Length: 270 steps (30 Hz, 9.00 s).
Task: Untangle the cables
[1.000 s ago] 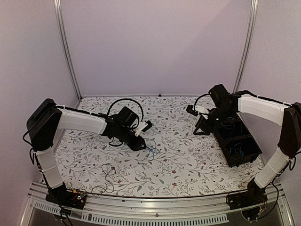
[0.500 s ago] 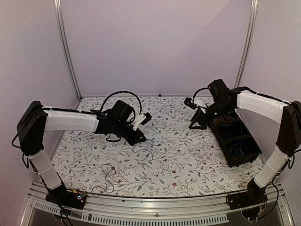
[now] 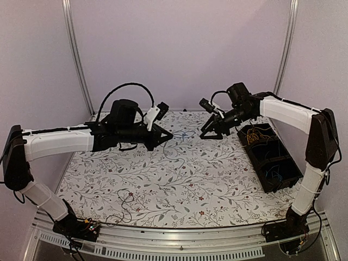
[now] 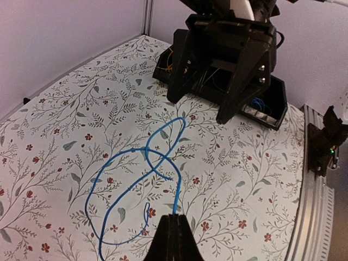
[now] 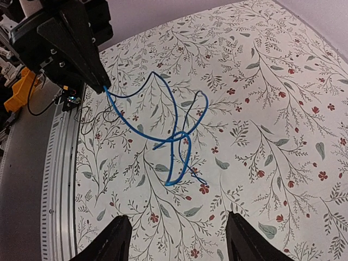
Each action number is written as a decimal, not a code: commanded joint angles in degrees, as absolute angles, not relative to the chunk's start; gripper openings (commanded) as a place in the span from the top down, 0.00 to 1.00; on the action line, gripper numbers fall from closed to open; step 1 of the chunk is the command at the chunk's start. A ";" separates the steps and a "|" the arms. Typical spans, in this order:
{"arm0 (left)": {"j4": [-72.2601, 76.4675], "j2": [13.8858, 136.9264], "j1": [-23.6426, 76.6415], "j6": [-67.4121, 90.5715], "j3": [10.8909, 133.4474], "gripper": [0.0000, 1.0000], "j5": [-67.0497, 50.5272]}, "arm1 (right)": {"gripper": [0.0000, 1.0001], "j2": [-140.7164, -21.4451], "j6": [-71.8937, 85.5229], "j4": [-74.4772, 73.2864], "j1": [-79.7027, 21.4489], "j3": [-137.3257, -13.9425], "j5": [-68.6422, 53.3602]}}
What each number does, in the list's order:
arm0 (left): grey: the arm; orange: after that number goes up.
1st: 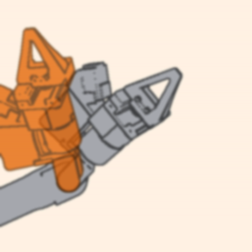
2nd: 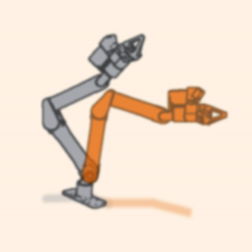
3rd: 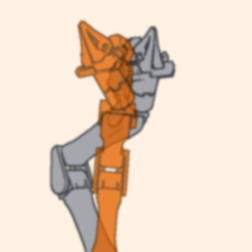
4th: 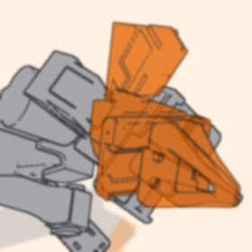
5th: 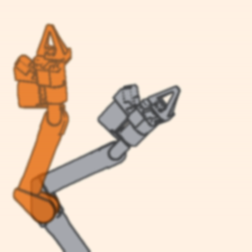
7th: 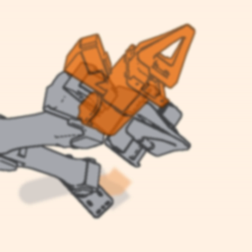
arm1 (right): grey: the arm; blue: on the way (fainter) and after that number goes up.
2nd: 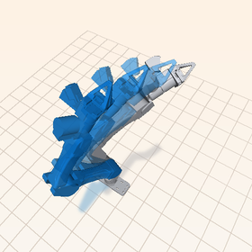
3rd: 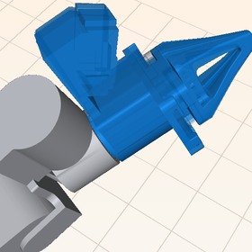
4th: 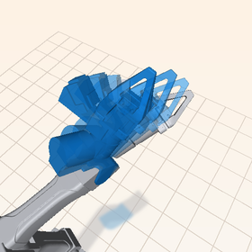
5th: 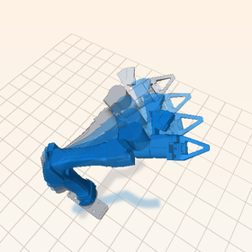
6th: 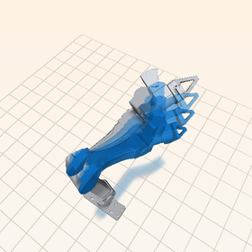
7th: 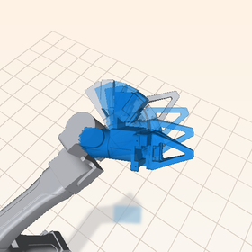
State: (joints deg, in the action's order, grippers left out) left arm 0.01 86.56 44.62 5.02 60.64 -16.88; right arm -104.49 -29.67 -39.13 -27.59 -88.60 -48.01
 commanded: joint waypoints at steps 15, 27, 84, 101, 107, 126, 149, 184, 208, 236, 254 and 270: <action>6.06 84.36 44.08 7.77 59.91 1.00 -21.48 | 0.95 -109.42 -23.76 -35.40 -32.10 -94.20 -45.75; 20.82 64.00 35.76 17.35 41.28 1.00 8.21 | 1.00 -108.93 -15.20 -30.27 -22.62 -87.46 -40.77; 42.35 115.84 48.32 1.78 64.70 0.46 -16.89 | 1.00 -98.18 -22.09 -43.86 -23.87 -108.41 -43.68; 48.16 117.41 48.60 7.33 55.89 1.00 -8.69 | 1.00 -98.47 -21.75 -43.26 -17.51 -118.87 -42.24; 50.68 116.81 48.69 16.52 45.82 1.00 -6.73 | 1.00 -98.49 -19.11 -40.01 -6.34 -128.21 -41.62; 54.92 115.86 50.10 15.42 52.58 1.00 -11.79 | 1.00 -89.20 -14.96 -32.77 17.40 -118.96 -40.69; 43.59 141.03 61.41 18.80 106.52 1.00 -28.83 | 1.00 -69.61 -56.52 -65.53 17.45 -82.15 -27.95; 38.79 153.70 64.34 28.88 119.01 1.00 -16.15 | 0.32 -64.07 -58.53 -68.41 14.74 -66.56 -41.96; 39.20 151.62 65.22 24.77 117.02 1.00 -18.37 | 0.62 -76.61 -48.85 -68.01 6.24 -68.99 -47.65; 40.25 149.53 65.45 23.03 114.03 0.95 -16.65 | 1.00 -79.08 -50.80 -71.37 5.54 -70.59 -44.60; 43.21 148.98 65.32 22.34 112.02 1.00 -17.87 | 0.49 -77.58 -50.77 -74.31 5.84 -73.70 -39.48; 45.35 148.01 65.30 21.77 110.39 1.00 -19.04 | 0.40 -83.40 -48.83 -72.22 2.66 -66.40 -42.79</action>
